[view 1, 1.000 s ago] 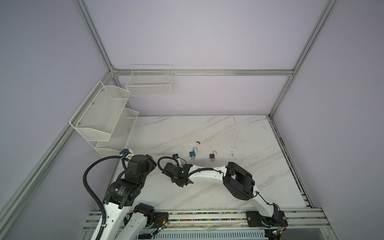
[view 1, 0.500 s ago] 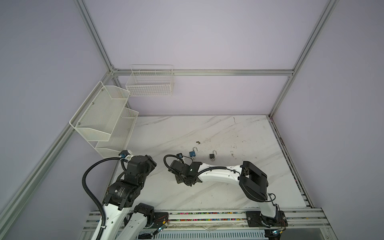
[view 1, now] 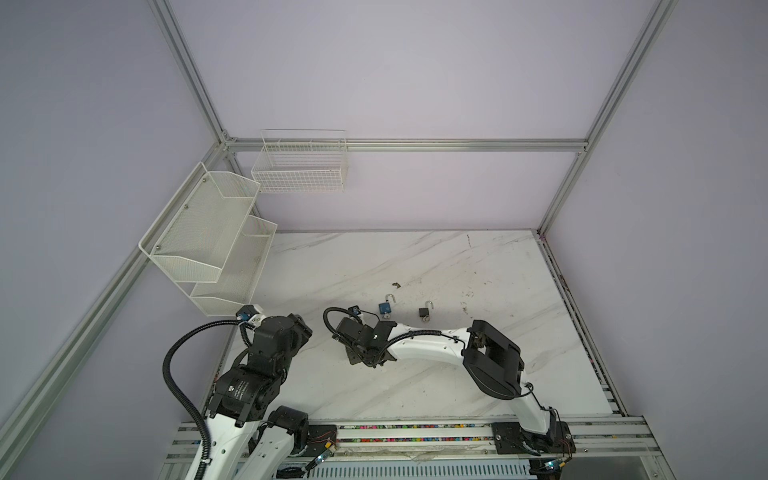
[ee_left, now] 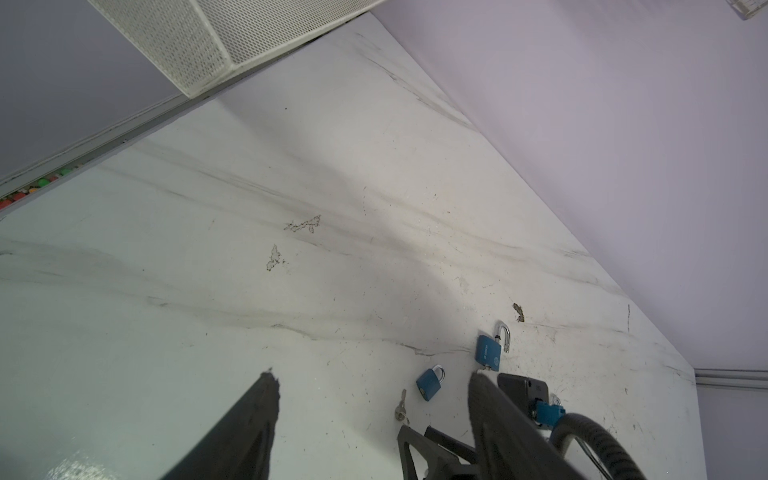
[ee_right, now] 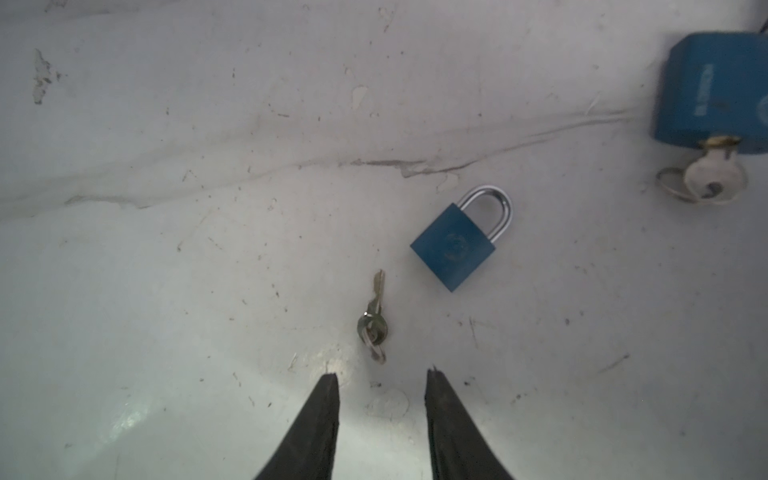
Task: Unlock with the key
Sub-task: 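Lower the right gripper and close it on the small silver key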
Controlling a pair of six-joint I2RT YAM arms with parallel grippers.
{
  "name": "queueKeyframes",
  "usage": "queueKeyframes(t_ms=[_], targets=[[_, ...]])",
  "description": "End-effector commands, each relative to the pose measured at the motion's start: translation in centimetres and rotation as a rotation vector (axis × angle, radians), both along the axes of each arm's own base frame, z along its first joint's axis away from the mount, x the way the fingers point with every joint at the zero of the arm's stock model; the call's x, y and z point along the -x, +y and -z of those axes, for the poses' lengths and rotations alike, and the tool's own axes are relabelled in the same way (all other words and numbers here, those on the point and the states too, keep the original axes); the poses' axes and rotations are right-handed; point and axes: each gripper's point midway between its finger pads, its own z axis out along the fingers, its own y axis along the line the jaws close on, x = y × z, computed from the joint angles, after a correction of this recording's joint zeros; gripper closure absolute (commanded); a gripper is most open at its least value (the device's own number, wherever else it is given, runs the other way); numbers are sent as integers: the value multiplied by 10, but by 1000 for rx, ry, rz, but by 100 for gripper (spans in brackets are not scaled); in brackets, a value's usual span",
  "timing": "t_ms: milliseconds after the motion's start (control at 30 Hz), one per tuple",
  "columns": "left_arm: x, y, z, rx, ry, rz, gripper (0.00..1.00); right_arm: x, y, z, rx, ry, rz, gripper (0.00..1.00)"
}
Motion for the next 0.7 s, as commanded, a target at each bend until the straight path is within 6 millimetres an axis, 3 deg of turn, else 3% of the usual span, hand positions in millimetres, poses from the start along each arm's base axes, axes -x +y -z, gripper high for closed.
queueKeyframes(t_ms=[0,667], targets=[[-4,0,9,16,2,-17,28,0,5,5,13,1,-43,63],[-3,1,12,15,7,-30,28,-15,7,24,84,-44,-80,75]])
